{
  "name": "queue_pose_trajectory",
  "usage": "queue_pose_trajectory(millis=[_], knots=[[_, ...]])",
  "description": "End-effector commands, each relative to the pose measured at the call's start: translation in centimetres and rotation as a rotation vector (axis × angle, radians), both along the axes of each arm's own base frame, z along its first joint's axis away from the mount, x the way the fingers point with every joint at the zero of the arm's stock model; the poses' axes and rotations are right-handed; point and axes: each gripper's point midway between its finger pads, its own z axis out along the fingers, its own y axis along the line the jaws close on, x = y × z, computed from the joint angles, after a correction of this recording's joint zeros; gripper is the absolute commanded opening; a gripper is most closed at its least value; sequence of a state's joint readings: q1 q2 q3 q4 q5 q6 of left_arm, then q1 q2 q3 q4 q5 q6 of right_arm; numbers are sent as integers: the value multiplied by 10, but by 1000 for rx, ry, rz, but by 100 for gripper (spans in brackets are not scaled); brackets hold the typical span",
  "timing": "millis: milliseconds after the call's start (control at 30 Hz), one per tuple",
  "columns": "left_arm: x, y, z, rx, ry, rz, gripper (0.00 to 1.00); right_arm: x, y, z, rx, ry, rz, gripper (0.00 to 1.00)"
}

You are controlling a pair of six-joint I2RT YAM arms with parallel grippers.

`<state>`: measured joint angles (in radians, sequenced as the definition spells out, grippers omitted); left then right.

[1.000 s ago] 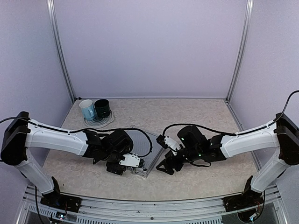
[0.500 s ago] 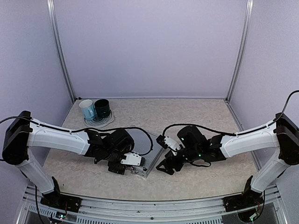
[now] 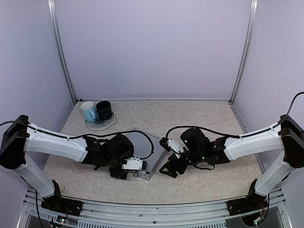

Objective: Pack up texas hold em set
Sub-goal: Reset both arms

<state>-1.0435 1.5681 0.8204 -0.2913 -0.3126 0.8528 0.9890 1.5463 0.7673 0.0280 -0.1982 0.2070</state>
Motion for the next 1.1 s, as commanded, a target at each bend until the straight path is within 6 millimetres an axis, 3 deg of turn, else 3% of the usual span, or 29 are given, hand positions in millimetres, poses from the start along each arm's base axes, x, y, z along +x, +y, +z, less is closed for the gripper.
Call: queue_pose_trajectory(millis=[0, 67, 167, 267, 333, 400, 500, 633, 700, 767, 867, 967, 1067], knots=[[-19, -8, 28, -79, 96, 41, 99, 12, -9, 18, 15, -12, -50, 86], [-20, -9, 39, -107, 106, 75, 99, 19, -15, 26, 11, -28, -80, 87], [-11, -19, 74, -227, 82, 120, 99, 31, -26, 43, 28, -39, -128, 90], [18, -24, 126, -439, -11, 218, 99, 50, -44, 57, 20, -55, -207, 92], [43, -15, 156, -577, -75, 339, 99, 64, -58, 66, 0, -81, -270, 94], [71, 5, 180, -708, -136, 499, 99, 79, -73, 77, -16, -116, -334, 95], [110, 53, 203, -885, -214, 792, 99, 101, -101, 93, -26, -151, -449, 96], [142, 122, 196, -1058, -202, 1108, 99, 123, -141, 111, -33, -203, -588, 97], [144, 154, 192, -1158, -216, 1209, 99, 128, -157, 122, -34, -252, -642, 97], [138, 174, 194, -1262, -226, 1223, 99, 129, -167, 133, -24, -298, -674, 98], [118, 197, 219, -1437, -311, 1191, 99, 127, -175, 141, -17, -345, -689, 99], [102, 203, 236, -1500, -337, 1137, 99, 128, -177, 139, -28, -351, -694, 99], [92, 199, 235, -1486, -338, 1108, 99, 127, -173, 136, -10, -358, -673, 99]])
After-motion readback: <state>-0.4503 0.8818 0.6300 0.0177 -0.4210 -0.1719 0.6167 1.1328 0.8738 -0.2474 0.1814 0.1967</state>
